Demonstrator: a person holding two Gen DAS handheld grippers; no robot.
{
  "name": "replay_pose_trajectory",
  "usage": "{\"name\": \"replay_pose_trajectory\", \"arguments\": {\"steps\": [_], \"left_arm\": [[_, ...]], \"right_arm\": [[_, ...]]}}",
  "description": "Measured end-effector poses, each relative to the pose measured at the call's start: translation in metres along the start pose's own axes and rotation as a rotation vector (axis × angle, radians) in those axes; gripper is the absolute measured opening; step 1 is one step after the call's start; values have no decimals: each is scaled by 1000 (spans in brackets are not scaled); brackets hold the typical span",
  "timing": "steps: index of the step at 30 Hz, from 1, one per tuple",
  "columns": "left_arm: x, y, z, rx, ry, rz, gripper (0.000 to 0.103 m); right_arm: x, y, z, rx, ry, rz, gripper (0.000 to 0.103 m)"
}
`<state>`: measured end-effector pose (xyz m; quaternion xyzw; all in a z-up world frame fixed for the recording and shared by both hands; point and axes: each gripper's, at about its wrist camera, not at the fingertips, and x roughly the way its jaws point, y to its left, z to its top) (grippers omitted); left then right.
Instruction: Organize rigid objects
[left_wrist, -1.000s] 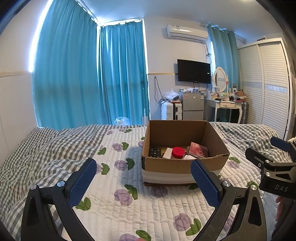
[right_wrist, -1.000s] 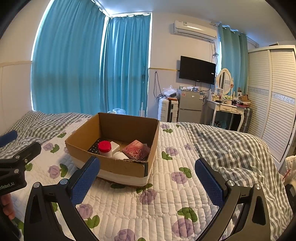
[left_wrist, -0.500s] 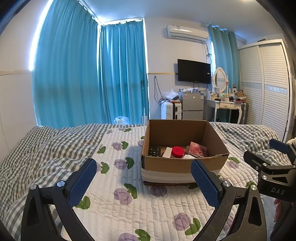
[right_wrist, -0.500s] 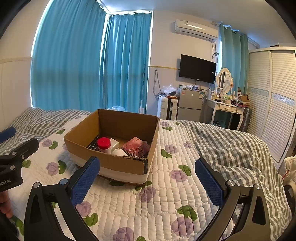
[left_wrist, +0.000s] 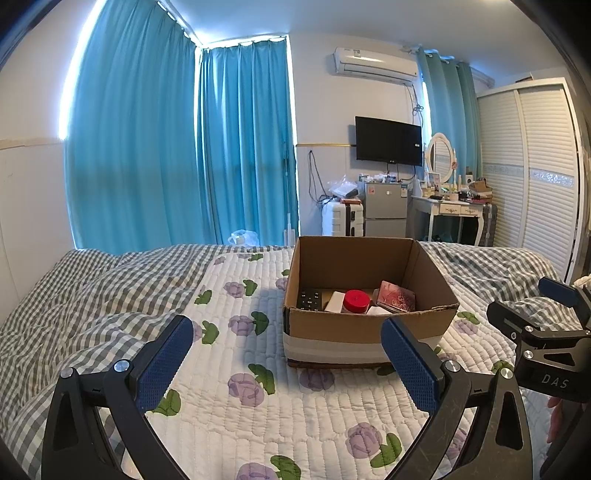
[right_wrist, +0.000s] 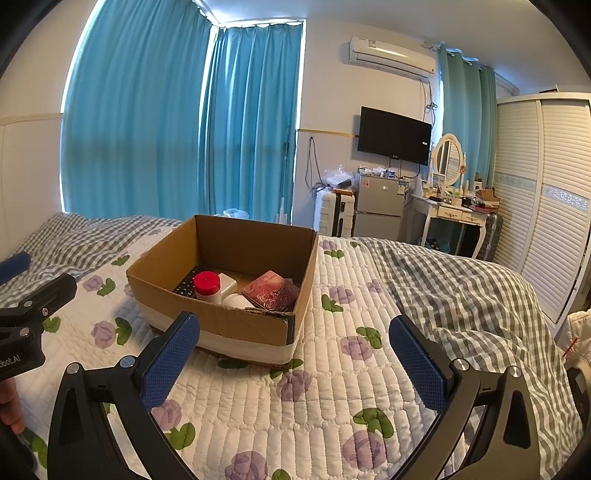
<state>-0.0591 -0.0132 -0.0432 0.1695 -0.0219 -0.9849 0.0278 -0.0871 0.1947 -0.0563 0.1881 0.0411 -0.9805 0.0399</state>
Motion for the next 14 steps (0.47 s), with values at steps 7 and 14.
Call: {"name": "replay_pose_trajectory", "arguments": {"steps": [7, 14], "left_arm": [[-1, 0, -1, 0, -3, 8, 103], [-3, -2, -3, 2, -2, 13, 103]], "right_arm": [[1, 1, -1, -8, 10, -2, 103], [3, 2, -2, -11, 15, -5, 103]]}}
